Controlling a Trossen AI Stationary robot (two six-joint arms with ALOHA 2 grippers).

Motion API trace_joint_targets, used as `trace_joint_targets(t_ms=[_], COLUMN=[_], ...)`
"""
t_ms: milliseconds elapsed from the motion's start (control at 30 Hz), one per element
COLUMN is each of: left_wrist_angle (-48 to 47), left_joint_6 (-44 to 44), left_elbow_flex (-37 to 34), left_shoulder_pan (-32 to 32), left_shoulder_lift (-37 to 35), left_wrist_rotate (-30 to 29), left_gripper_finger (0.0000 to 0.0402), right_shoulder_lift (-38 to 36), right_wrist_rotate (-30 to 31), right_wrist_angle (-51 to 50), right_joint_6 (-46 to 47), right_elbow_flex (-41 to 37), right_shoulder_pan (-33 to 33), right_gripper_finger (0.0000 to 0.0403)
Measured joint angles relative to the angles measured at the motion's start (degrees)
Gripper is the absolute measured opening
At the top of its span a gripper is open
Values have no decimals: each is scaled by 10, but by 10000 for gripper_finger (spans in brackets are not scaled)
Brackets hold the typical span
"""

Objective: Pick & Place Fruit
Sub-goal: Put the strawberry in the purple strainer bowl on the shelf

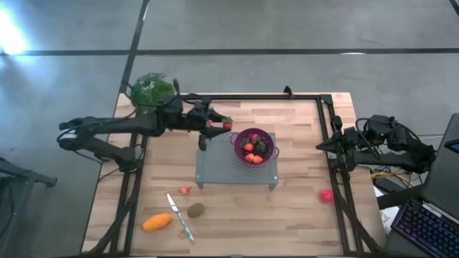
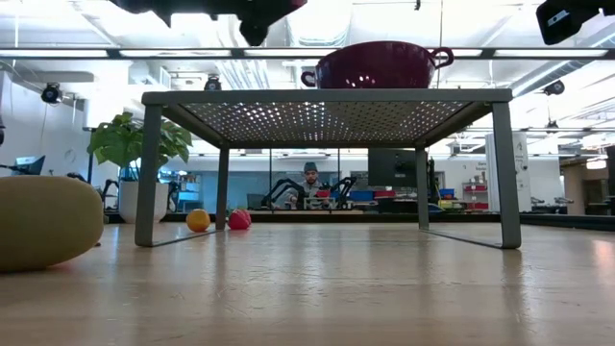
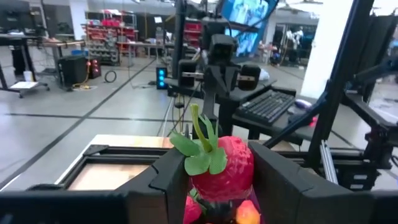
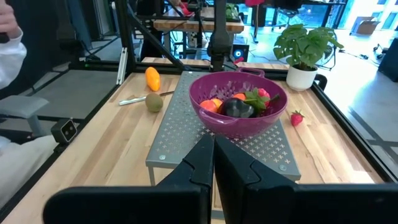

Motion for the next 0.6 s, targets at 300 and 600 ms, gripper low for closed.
trace_joint_targets(t_ms=[300,600], left_wrist_angle=[-59,-126], left_joint_6=[29,62], left_elbow_flex=[70,109], left_shoulder_pan=[-26,-43], left_shoulder_lift=[68,108], left_wrist_rotate=[2,2], left_gripper_finger=[155,156], right_shoulder_lift=[0,0], right_wrist_rotate=[0,0], right_wrist_angle=[0,0], right_joint_6=[0,0], right_elbow_flex=[0,0], right_shoulder_pan=[0,0], right_gripper_finger=[8,8])
